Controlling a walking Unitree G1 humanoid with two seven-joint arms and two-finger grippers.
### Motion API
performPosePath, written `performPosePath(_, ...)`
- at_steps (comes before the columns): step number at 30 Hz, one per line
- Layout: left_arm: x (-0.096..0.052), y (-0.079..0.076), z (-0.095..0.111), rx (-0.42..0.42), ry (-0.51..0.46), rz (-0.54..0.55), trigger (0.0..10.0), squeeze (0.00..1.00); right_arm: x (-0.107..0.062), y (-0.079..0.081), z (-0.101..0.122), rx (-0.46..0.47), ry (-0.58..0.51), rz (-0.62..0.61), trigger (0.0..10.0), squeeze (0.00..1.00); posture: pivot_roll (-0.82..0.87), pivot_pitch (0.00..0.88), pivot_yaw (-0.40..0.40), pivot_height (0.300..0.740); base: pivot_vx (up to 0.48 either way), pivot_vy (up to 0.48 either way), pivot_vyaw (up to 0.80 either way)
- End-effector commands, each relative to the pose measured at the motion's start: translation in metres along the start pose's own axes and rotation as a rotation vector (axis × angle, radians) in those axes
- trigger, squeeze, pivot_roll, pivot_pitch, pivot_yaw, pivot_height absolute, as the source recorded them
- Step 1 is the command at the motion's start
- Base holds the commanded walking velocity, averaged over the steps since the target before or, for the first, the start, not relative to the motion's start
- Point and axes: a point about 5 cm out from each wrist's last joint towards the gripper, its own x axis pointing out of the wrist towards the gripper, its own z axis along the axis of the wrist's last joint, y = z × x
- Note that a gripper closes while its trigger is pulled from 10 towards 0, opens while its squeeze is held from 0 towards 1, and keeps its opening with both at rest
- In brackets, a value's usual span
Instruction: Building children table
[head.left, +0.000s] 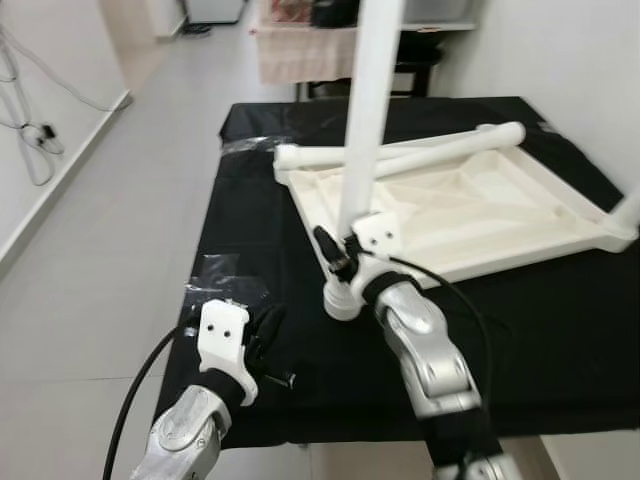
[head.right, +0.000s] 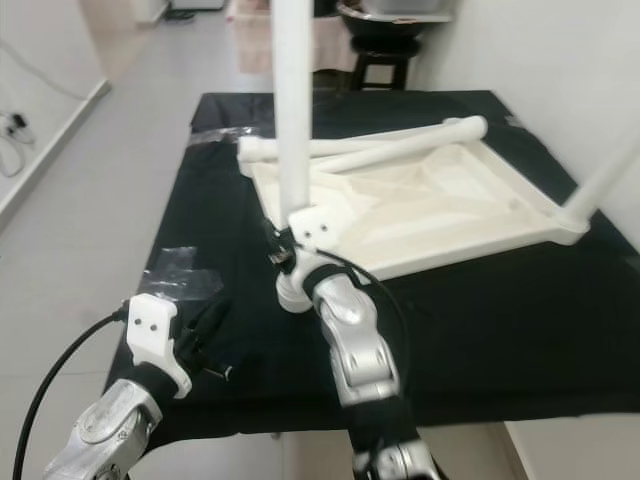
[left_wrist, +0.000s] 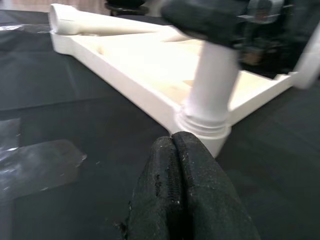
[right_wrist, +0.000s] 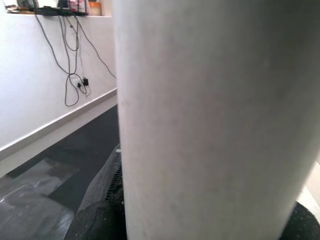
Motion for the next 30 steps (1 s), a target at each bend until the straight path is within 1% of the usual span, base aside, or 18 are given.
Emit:
performPosePath(1,-0.003,0.002,-0.003,0.0,0.009,0.015,10.0,0.0,-0.007,-0.012,-0.034,-0.041,0.165,-0.064,0.0,0.0,0.08,0.123,-0.033,0.74,0.0,0.0,0.0)
performPosePath(3,-0.003,0.002,-0.002,0.0,0.008,0.018,10.0,0.0,-0.006,-0.009,-0.034,-0.046,0.169,-0.045,0.0,0.0,0.08,0.123,-0.033,0.74,0.0,0.0,0.0)
performPosePath(5,-0.002,0.002,-0.002,-0.002,0.007,0.017,10.0,0.0,-0.005,-0.011,-0.03,-0.031,0.147,-0.06,10.0,0.0,0.08,0.124,-0.033,0.74,0.0,0.0,0.0)
performPosePath(7,-0.002,0.002,-0.002,-0.004,0.008,0.015,10.0,0.0,-0.005,-0.012,-0.028,-0.013,0.132,-0.069,10.0,0.0,0.08,0.124,-0.033,0.74,0.0,0.0,0.0)
performPosePath(8,-0.002,0.002,-0.002,-0.005,0.009,0.013,10.0,0.0,-0.005,-0.009,-0.022,0.003,0.11,-0.053,10.0,0.14,0.08,0.124,-0.026,0.74,0.0,0.0,0.0)
performPosePath(9,-0.002,0.002,-0.002,-0.005,0.009,0.013,10.0,0.0,-0.005,-0.009,-0.022,0.003,0.11,-0.053,10.0,0.14,0.08,0.124,-0.026,0.74,0.0,0.0,0.0)
performPosePath(10,-0.002,0.002,-0.002,-0.006,0.009,0.012,10.0,0.0,-0.003,-0.004,-0.012,0.029,0.062,0.023,10.0,1.0,0.08,0.124,-0.025,0.74,0.0,0.0,0.0)
performPosePath(12,-0.001,0.002,-0.002,-0.007,0.009,0.009,10.0,0.0,0.002,0.008,0.008,0.08,-0.036,0.236,10.0,1.0,0.08,0.123,-0.023,0.74,0.0,0.0,0.0)
performPosePath(13,-0.001,0.002,-0.002,-0.008,0.01,0.009,10.0,0.0,0.004,0.009,0.014,0.102,-0.056,0.326,10.0,0.07,0.08,0.122,-0.023,0.74,0.0,0.0,0.0)
performPosePath(15,-0.001,0.002,-0.002,-0.008,0.01,0.009,10.0,0.0,0.004,0.009,0.014,0.102,-0.056,0.326,10.0,0.07,0.08,0.122,-0.023,0.74,0.0,0.0,0.0)
performPosePath(16,-0.001,0.002,-0.002,-0.008,0.009,0.008,10.0,0.0,0.007,0.009,0.017,0.071,-0.064,0.417,10.0,0.0,0.08,0.122,-0.023,0.74,0.0,0.0,0.0)
performPosePath(18,-0.001,0.002,-0.002,-0.009,0.009,0.008,10.0,0.0,0.01,0.006,0.018,0.027,-0.055,0.581,10.0,0.0,0.08,0.121,-0.026,0.74,0.0,0.0,0.0)
performPosePath(19,-0.001,0.002,-0.002,-0.009,0.009,0.008,10.0,0.0,0.01,0.006,0.018,0.027,-0.055,0.581,10.0,0.0,0.08,0.121,-0.026,0.74,0.0,0.0,0.0)
performPosePath(22,-0.001,0.001,-0.002,-0.007,0.009,0.009,10.0,0.0,0.011,0.001,0.019,-0.004,-0.025,0.747,10.0,0.0,0.1,0.122,-0.032,0.74,0.0,0.0,0.0)
performPosePath(25,-0.001,0.002,-0.002,-0.006,0.009,0.01,10.0,0.0,0.012,0.0,0.02,0.012,-0.018,0.793,10.0,0.0,0.1,0.121,-0.032,0.74,0.0,0.0,0.0)
performPosePath(28,-0.002,0.002,-0.002,-0.002,0.009,0.013,10.0,0.0,0.022,-0.007,0.017,0.072,0.018,0.825,10.0,0.0,0.11,0.122,-0.035,0.74,0.0,0.0,0.0)
performPosePath(29,-0.002,0.002,-0.002,-0.001,0.01,0.013,10.0,0.0,0.024,-0.008,0.016,0.073,0.025,0.828,0.0,0.0,0.12,0.124,-0.036,0.74,0.0,0.0,0.0)
performPosePath(30,-0.002,0.002,-0.002,-0.001,0.01,0.013,10.0,0.0,0.024,-0.008,0.016,0.073,0.025,0.828,0.0,0.0,0.12,0.124,-0.036,0.74,0.0,0.0,0.0)
